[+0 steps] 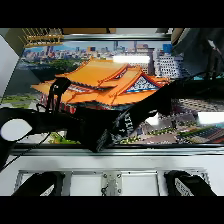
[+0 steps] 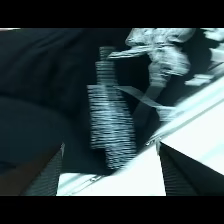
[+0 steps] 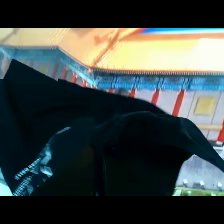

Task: Fold the clothes and pants, and hang the long-sleeved shirts on hangers.

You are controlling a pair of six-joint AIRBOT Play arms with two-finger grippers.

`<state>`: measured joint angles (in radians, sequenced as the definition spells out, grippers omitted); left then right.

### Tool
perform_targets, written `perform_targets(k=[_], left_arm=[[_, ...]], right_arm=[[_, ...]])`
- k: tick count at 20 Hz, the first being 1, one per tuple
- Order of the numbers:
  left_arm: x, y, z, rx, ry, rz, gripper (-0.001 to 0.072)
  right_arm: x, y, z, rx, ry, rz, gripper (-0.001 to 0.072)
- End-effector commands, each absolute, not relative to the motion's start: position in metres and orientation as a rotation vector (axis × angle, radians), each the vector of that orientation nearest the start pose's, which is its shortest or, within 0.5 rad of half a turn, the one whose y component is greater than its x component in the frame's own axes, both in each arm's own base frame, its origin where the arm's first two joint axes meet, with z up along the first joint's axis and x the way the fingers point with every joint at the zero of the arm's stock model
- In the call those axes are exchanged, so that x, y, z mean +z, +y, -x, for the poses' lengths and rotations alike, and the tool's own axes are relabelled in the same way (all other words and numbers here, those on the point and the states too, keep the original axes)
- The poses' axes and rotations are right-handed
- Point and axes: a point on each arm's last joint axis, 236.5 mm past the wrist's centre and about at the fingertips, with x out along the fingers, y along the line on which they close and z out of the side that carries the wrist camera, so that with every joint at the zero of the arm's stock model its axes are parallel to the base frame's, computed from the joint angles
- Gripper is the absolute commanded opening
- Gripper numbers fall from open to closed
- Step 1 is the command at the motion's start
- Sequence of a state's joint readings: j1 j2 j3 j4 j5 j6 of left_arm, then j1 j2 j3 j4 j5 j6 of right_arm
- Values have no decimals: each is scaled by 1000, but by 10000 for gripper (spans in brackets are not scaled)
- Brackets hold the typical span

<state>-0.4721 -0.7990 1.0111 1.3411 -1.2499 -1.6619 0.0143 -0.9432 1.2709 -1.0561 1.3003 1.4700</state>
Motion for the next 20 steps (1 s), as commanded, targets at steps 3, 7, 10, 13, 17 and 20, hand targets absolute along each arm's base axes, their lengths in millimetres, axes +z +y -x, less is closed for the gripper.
perform_targets(k=[3, 7, 10, 13, 17, 20], left_arm=[[60, -94, -329, -217, 1143, 126, 620], [-8, -37, -373, -175, 1227, 321, 620], [-55, -42, -388, -279, 1278, 490, 620], [-91, -56, -386, -327, 1350, 564, 620], [-121, -83, -377, -377, 1428, 532, 617], [-106, -100, -392, -435, 1402, 465, 618]], right_arm=[[169, 116, -325, 442, 987, -275, 12], [169, 116, -325, 442, 988, -275, 12], [169, 116, -325, 442, 988, -276, 12], [169, 116, -325, 442, 987, -277, 12], [170, 117, -325, 444, 987, -278, 12], [170, 117, -325, 445, 987, -279, 12]])
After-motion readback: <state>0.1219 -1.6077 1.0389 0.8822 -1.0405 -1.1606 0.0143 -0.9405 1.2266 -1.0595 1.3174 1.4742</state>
